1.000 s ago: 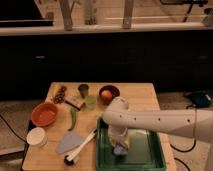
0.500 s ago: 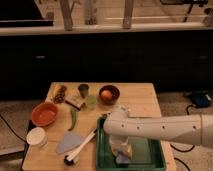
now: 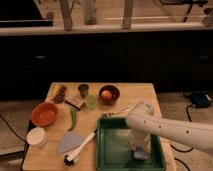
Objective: Wipe tray with sponge
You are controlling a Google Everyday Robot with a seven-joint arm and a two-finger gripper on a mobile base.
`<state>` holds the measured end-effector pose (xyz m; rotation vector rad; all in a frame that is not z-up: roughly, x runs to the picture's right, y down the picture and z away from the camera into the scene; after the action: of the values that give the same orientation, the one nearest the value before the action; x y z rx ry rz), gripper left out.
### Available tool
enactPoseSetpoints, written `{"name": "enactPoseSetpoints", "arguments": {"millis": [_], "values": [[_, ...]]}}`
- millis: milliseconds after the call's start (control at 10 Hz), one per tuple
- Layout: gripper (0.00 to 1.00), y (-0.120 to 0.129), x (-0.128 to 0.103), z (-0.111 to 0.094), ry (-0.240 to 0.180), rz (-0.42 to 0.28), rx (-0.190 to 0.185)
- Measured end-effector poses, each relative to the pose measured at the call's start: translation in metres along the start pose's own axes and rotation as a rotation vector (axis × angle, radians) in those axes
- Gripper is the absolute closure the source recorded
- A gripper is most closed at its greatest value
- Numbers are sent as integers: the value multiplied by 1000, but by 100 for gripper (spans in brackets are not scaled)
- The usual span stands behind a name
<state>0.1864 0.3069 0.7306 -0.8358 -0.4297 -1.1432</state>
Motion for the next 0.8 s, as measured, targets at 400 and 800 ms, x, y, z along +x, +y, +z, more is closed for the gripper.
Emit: {"name": "enactPoseSetpoints", "arguments": {"millis": [400,800], "values": [[100,-18,15,-10,27,-17,7],[100,-95,-5,-25,38,-88,24]]}}
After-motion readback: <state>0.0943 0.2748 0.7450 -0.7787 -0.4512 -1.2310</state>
